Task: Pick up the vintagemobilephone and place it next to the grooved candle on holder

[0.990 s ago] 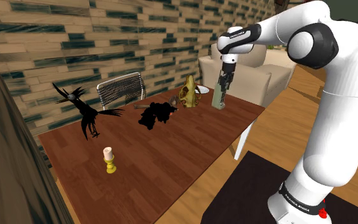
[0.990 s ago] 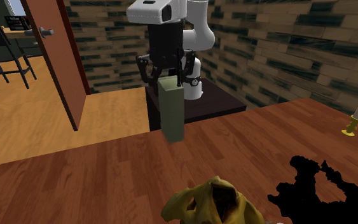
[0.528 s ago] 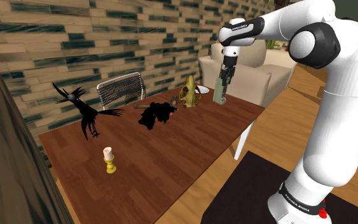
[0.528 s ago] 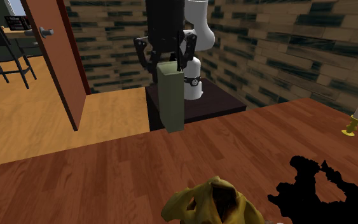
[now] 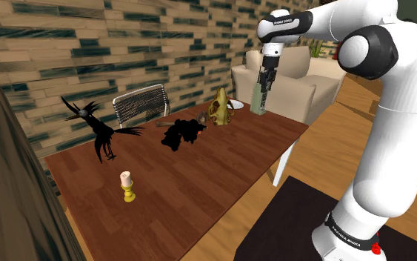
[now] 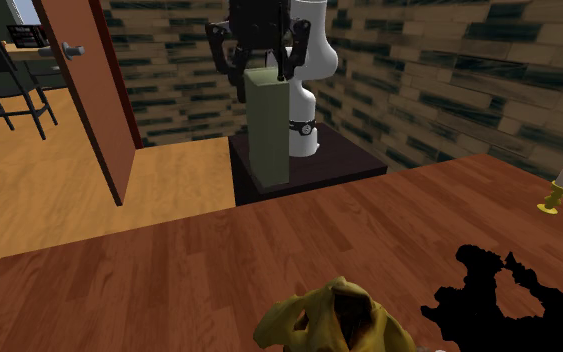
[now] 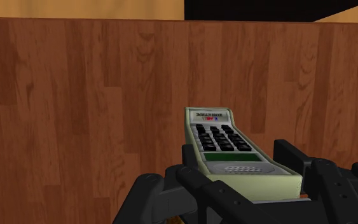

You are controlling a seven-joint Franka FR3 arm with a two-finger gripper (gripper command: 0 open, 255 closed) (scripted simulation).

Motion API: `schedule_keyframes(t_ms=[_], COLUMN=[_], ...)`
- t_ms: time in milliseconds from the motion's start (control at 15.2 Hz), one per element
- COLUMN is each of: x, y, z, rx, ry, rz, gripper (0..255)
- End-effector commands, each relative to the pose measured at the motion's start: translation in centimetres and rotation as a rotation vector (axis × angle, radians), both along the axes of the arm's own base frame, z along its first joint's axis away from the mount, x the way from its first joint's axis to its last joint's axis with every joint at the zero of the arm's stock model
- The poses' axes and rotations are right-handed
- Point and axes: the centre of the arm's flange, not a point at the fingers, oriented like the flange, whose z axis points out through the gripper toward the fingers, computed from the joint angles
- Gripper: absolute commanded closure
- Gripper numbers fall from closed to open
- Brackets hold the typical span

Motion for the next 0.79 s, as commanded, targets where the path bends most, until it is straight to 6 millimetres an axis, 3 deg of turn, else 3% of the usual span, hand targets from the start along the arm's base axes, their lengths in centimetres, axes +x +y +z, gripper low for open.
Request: schedule_keyframes(t_ms=[0,726], x=[0.2,0.2], y=[0.0,0.0], z=[1.2,7.0], rx=[0.000,0.000], ry=[0.000,0.000], rz=[0.000,0.000], gripper=[255,255])
